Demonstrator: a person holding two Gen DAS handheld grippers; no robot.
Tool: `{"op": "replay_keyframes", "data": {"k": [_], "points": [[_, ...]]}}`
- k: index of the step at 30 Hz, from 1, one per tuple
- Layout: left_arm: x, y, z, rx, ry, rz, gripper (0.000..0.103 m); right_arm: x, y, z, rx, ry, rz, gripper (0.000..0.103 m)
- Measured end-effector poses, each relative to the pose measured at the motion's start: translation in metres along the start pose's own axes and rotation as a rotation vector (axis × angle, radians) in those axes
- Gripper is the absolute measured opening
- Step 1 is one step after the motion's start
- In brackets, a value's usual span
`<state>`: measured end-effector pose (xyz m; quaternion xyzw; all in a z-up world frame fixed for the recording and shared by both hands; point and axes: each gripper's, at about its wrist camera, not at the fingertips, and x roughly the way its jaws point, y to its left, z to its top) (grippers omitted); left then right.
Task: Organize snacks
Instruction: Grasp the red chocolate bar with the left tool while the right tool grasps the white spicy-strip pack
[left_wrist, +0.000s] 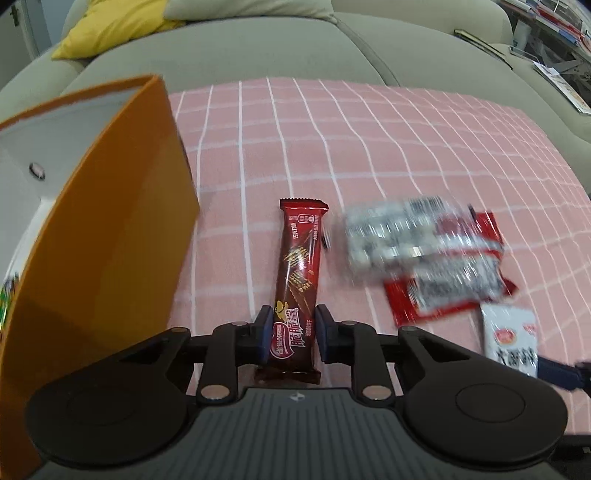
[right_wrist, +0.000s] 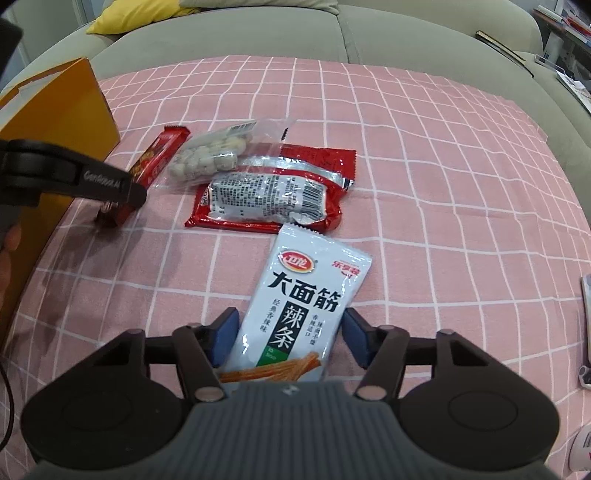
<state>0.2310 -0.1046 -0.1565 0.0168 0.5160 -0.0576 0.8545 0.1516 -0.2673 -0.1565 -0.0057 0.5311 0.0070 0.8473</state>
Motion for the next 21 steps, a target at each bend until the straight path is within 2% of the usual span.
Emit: {"op": "replay_keyframes", "data": {"k": [8,12,14,16,18,21], "points": [[-0.031,-0.007,-0.045,0.020,0.082,-0.027,0.025,-0.013,0.002,-0.021,-0.021,0.012,0.022,0.058],[-0.037,-0.006,-0.057,0.022,0.101,-0.031,0.027,-0.016,0.003,-0.029,-0.019,0.006,0.019,0.061],[-0.038,-0.005,-0.058,0.013,0.094,-0.038,0.033,-0.016,0.003,-0.030,-0.003,0.006,0.024,0.066],[-0.037,-0.004,-0.055,-0.004,0.087,-0.051,0.045,-0.017,0.003,-0.029,0.027,0.008,0.022,0.069],[-0.036,-0.003,-0.050,-0.021,0.073,-0.060,0.051,-0.016,0.002,-0.028,0.065,0.014,-0.015,0.076],[-0.031,-0.003,-0.044,-0.027,0.061,-0.034,0.054,-0.013,-0.002,-0.025,0.146,0.043,-0.047,0.077]]}}
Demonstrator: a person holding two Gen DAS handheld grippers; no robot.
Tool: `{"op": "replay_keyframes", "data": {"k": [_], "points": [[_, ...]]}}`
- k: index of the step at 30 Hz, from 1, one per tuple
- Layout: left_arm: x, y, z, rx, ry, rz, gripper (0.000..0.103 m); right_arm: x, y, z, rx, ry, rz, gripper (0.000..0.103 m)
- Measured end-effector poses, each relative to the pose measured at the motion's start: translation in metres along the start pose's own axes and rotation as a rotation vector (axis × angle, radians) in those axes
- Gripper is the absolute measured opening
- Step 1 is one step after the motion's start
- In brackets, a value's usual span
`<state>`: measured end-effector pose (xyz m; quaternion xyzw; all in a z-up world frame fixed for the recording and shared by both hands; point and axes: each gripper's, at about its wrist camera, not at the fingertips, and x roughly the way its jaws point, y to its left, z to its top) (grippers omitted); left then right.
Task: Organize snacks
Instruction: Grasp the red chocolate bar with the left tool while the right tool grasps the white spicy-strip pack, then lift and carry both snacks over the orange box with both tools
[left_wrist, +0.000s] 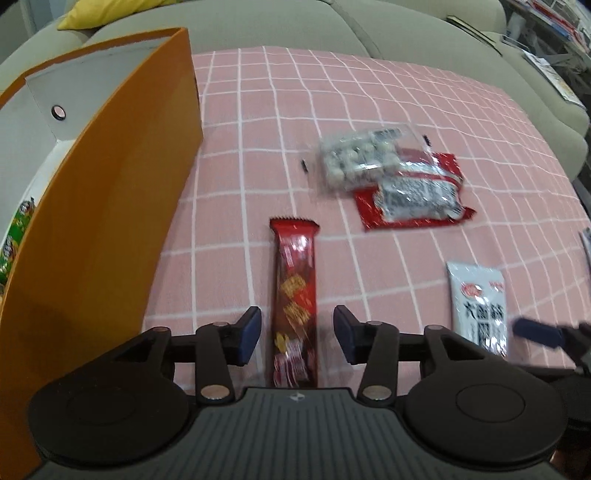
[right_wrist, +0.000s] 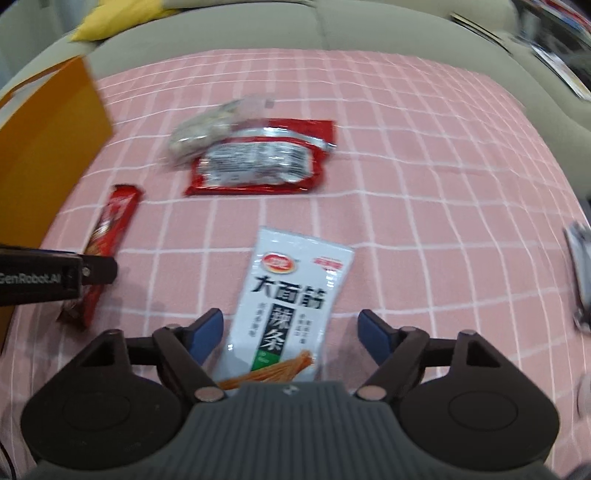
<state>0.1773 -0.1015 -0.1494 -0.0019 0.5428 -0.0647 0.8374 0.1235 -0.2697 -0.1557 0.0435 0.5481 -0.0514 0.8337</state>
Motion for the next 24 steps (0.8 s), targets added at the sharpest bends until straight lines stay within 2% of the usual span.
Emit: {"op": "replay_keyframes", "data": {"k": [5,7,11,14,24], "points": [[0.008,0.000,0.005,-0.005,-0.020,0.015,0.053,0.005,0.008,0.002,0.010,-0.001,-0.043,0.077],[0.010,-0.002,0.006,0.003,-0.024,0.015,0.043,0.006,0.010,0.002,0.009,-0.008,-0.040,0.076],[0.010,-0.003,0.006,0.014,-0.026,0.012,0.027,0.004,0.012,0.003,-0.005,-0.026,-0.038,0.063],[0.009,-0.004,0.005,0.019,-0.028,0.009,0.026,0.002,0.016,0.004,-0.015,-0.035,-0.050,0.052],[-0.005,-0.005,-0.004,0.014,-0.029,-0.027,0.025,-0.007,0.012,0.003,-0.011,-0.037,-0.022,0.048]]}}
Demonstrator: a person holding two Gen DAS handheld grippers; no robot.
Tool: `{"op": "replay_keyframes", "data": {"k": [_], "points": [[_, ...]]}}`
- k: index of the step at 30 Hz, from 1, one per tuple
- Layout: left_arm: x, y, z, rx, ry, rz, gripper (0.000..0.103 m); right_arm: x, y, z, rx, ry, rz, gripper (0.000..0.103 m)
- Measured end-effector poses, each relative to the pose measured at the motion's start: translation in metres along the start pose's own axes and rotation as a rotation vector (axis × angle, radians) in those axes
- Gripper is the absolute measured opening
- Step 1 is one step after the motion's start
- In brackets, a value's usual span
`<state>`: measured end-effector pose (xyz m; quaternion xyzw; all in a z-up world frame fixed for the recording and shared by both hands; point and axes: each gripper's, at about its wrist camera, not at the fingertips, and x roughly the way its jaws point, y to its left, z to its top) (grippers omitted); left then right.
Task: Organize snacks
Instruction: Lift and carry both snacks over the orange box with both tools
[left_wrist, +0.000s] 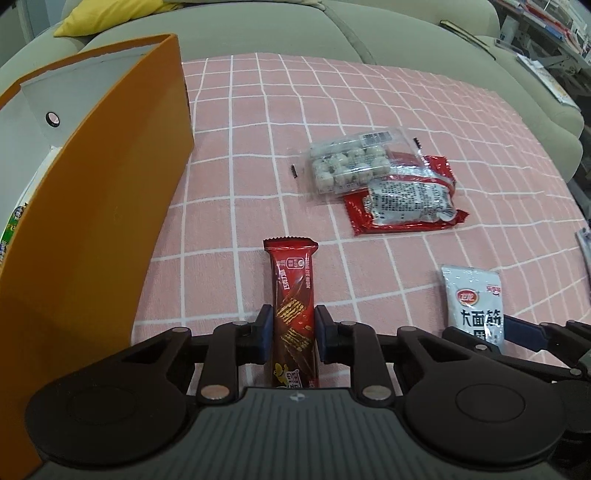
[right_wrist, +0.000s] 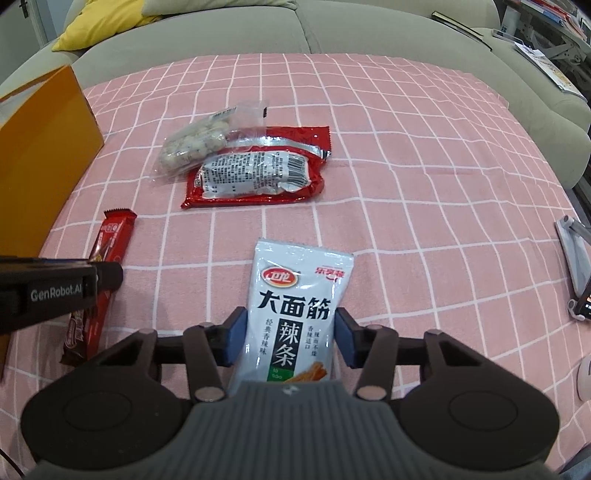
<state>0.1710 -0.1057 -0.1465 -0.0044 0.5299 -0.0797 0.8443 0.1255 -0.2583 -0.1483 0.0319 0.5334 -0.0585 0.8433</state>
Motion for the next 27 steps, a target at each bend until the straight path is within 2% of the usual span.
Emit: {"op": "replay_keyframes", "data": {"k": [8,15,27], "points": [[-0.034,-0.004,-0.004,0.006,-0.052,-0.036,0.025,-0.029,0.003,-0.006,-0.001,-0.041,0.051,0.048],[-0.078,0.003,-0.005,-0.019,-0.132,-0.063,0.025,-0.065,0.015,-0.004,-0.025,-0.114,0.105,0.047],[-0.152,0.046,-0.006,-0.090,-0.253,-0.041,0.025,-0.132,0.061,0.014,-0.121,-0.246,0.241,0.047]]}}
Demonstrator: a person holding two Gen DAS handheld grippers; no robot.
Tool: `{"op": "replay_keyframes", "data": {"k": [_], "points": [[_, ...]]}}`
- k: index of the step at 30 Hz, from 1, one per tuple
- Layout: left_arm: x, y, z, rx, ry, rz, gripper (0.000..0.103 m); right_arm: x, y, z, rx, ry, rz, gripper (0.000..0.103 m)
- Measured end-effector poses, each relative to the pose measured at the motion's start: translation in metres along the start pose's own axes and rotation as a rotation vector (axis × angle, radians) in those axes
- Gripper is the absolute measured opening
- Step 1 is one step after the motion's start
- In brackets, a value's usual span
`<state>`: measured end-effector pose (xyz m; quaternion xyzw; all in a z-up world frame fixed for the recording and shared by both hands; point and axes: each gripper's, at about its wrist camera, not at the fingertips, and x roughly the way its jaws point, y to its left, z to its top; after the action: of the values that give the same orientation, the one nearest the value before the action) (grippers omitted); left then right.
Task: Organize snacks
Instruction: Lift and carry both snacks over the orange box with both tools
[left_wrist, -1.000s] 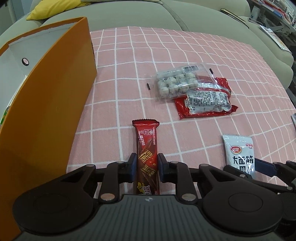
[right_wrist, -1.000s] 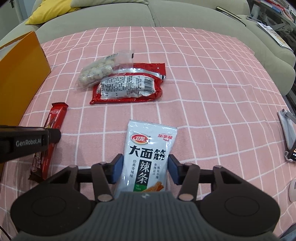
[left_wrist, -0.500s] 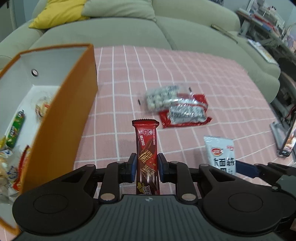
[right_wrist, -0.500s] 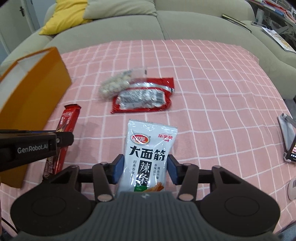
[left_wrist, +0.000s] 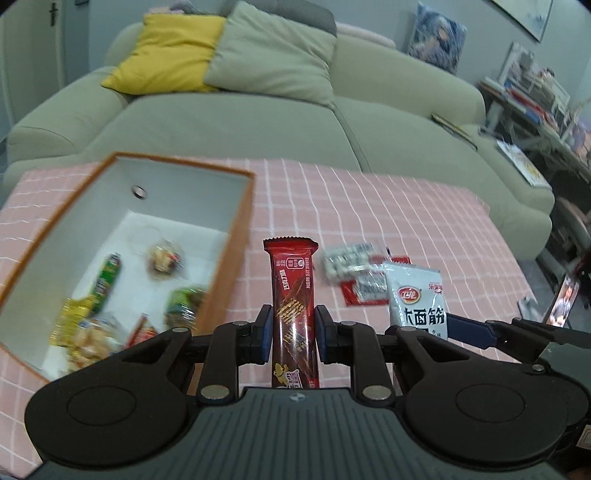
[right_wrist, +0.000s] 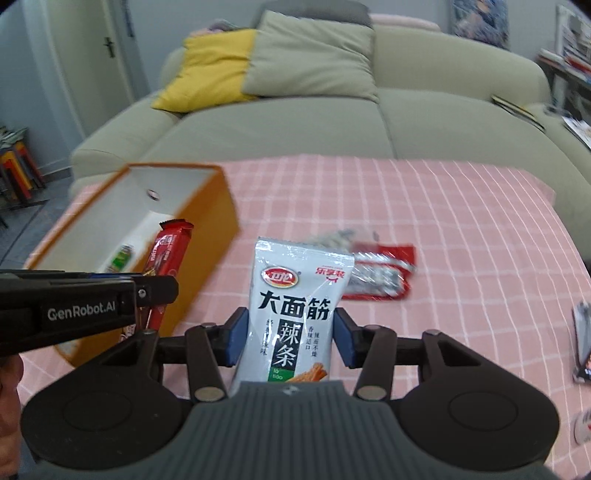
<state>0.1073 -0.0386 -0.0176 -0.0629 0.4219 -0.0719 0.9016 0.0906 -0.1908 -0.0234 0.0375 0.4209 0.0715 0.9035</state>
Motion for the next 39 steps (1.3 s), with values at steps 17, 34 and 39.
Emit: {"op": "replay_keyframes", "data": {"k": [17,34,39], "points": [[-0.037,0.078,0.049,0.005,-0.067,0.078,0.025,0.002,0.088,0.057,-0.123,-0.059,0.171,0.047],[0.015,0.121,0.079,0.102,0.045,0.126,0.025,0.079,0.135,0.087,-0.192,0.040,0.192,0.046],[0.041,0.133,0.079,0.103,0.103,0.120,0.025,0.110,0.139,0.093,-0.211,0.082,0.166,0.046]]}}
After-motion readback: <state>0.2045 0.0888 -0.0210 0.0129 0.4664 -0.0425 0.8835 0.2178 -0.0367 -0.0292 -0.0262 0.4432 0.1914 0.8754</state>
